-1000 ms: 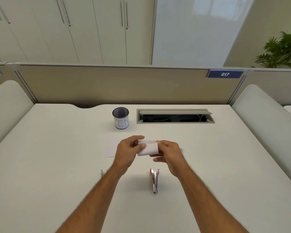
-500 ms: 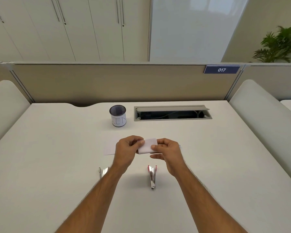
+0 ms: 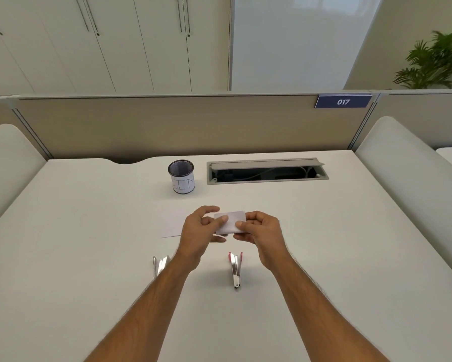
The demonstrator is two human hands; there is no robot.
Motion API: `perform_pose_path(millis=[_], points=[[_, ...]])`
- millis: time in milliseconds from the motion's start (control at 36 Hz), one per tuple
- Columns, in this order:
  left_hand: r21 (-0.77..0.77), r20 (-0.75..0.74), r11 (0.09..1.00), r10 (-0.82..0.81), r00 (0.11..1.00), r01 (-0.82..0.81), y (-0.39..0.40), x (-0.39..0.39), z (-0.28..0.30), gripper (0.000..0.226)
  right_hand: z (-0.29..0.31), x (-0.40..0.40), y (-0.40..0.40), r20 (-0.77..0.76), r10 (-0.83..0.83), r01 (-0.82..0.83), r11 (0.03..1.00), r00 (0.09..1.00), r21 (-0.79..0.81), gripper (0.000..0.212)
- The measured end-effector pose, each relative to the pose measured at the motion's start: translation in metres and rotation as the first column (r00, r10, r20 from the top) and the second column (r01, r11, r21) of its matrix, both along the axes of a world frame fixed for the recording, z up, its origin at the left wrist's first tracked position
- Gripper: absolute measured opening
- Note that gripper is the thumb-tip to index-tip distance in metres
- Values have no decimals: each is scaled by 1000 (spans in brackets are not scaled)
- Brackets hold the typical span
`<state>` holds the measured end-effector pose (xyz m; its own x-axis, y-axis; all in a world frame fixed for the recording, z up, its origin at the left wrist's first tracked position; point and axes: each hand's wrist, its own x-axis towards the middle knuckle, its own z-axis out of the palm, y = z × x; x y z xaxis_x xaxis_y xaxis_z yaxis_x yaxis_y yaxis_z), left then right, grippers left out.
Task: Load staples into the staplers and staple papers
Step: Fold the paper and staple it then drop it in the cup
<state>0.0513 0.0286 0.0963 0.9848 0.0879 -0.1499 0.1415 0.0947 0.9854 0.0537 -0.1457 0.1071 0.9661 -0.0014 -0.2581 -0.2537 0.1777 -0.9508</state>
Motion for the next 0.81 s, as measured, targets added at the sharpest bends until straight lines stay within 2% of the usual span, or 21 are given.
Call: perform_pose_path(millis=[83, 222, 389, 528, 667, 806], points=[[-82, -114, 995, -65, 991, 56, -5, -7, 2, 31, 2, 2, 1, 18, 6, -6, 1000, 1000, -17, 18], [-123, -190, 988, -112, 975, 89, -9, -12, -1, 23, 6, 3, 1, 29, 27, -26, 999, 999, -41, 19], [-34, -155, 996, -85, 984, 81, -7, -11, -2, 17, 5, 0, 1, 15, 33, -33, 999, 999, -36, 21], [-15, -134, 999, -48, 990, 47, -7, -9, -2, 18, 4, -3, 5, -41, 108, -109, 994, 993, -32, 29], [-15, -126, 999, -48, 991, 46, -7, -10, -5, 19, 2, -1, 4, -25, 59, -60, 997, 998, -48, 32], [-19, -141, 998, -59, 988, 57, -7, -10, -5, 17, -4, 1, 3, -19, 21, -22, 997, 1000, -68, 25]])
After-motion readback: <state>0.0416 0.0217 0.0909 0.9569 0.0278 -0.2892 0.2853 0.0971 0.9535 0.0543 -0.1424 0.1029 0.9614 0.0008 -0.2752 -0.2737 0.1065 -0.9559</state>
